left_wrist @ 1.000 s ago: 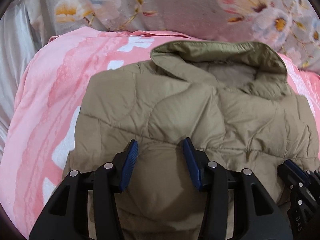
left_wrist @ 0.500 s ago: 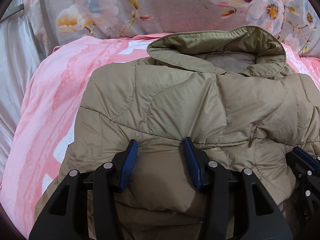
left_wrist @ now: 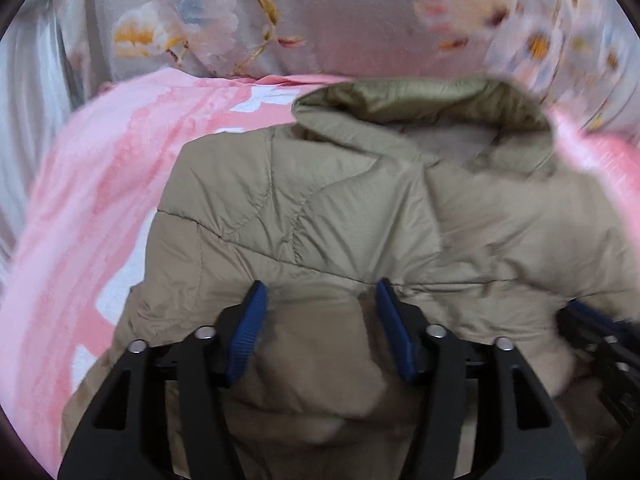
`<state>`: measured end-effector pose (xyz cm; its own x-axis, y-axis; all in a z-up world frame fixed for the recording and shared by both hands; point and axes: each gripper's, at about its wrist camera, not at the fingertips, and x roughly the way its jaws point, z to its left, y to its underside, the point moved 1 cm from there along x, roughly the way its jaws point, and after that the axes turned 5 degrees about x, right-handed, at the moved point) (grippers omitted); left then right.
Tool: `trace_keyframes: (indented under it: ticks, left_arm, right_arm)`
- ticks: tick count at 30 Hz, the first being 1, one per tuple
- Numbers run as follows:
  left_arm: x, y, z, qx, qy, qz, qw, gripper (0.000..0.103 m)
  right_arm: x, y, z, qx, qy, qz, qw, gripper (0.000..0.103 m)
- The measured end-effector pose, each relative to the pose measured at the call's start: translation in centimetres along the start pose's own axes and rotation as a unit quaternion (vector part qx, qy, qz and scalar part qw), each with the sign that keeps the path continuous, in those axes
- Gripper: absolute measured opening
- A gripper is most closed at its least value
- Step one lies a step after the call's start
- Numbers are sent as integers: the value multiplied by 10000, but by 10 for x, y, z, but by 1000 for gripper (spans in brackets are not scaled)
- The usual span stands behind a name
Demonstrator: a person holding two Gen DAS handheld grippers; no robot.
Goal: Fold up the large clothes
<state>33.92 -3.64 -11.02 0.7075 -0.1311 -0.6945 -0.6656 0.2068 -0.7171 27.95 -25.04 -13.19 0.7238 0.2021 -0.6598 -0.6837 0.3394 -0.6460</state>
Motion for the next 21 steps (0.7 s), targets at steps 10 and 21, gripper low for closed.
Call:
trace_keyframes:
  ticks: [10,21]
  left_arm:
    - [17,-103,37,-1336,1299,329,9819,67]
    - [91,-110,25,-1695,1628,920,9676,17]
  right_arm:
    - [-17,-93,-12,1073,-578,-691,9901,47]
    - [52,-119,-25,1448,-462,-256,9880,5]
